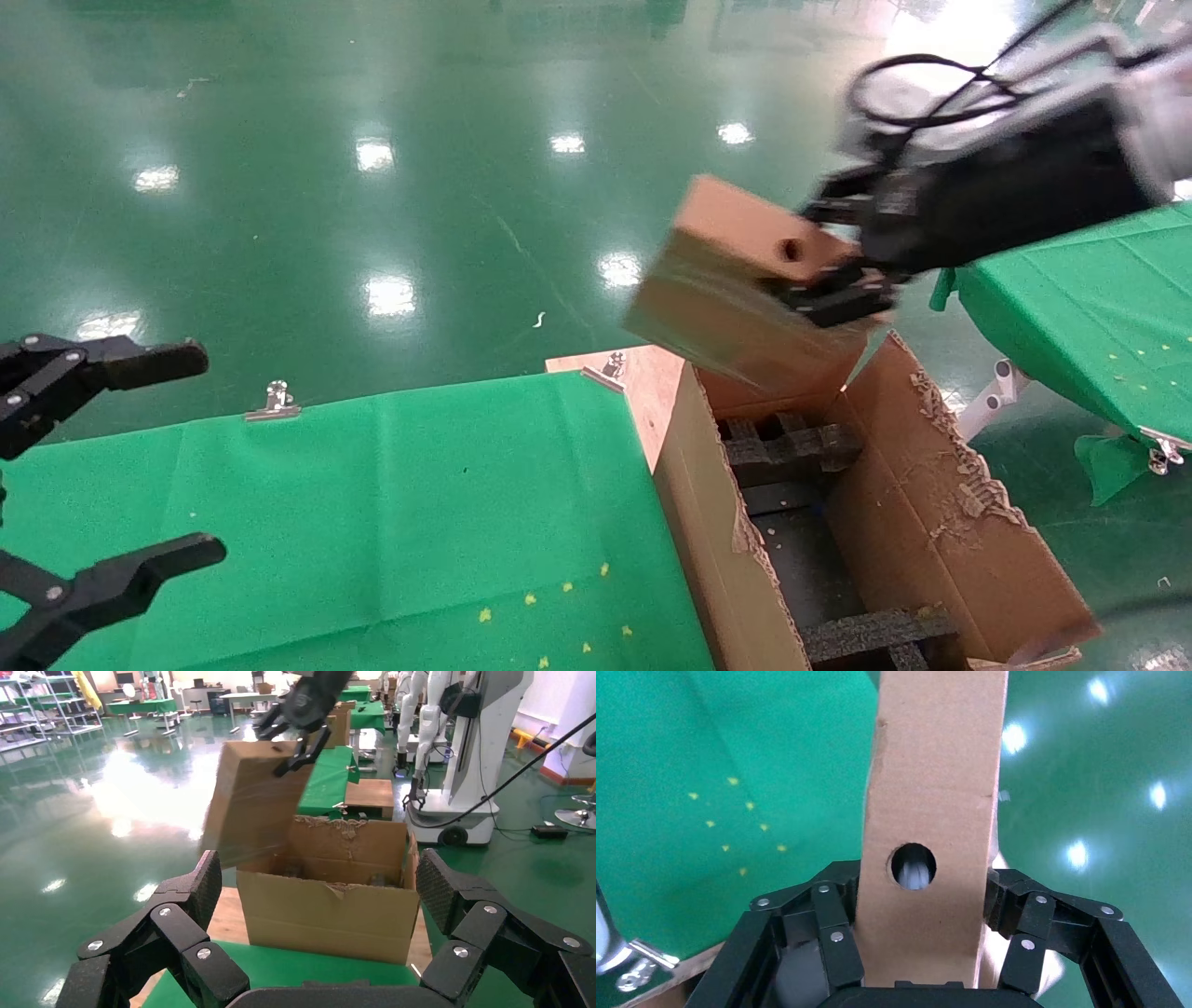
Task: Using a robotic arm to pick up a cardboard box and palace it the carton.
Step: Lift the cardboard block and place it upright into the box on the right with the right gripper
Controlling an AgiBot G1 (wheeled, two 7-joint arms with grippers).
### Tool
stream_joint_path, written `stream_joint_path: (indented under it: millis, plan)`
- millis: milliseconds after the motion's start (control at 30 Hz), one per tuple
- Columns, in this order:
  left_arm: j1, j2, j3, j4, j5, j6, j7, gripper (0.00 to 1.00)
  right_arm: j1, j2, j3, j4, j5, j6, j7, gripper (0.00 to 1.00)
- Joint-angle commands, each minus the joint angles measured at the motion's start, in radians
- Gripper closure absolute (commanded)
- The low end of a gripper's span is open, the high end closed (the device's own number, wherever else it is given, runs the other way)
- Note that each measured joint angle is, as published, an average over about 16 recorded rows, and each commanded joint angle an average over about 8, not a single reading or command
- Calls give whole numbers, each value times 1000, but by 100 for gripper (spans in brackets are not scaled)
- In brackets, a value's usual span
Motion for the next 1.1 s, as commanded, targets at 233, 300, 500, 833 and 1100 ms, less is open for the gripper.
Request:
stream_joint_path:
  millis: [233, 300, 500, 833, 1100]
  plan:
    - [0, 0, 0, 0, 0, 0, 0, 0, -14, 183, -41, 105, -31, 53, 245, 100]
    - [0, 0, 0, 0, 0, 0, 0, 0, -29, 227, -48, 148, -49, 74, 315, 100]
    - [0, 0, 0, 0, 0, 0, 0, 0, -104, 359, -75, 270, -72, 176, 499, 100]
    - [0, 0, 0, 0, 0, 0, 0, 0, -293, 509, -173, 384, 4, 471, 657, 100]
    - [0, 0, 0, 0, 0, 0, 0, 0, -400, 541, -255, 396, 58, 654, 680, 100]
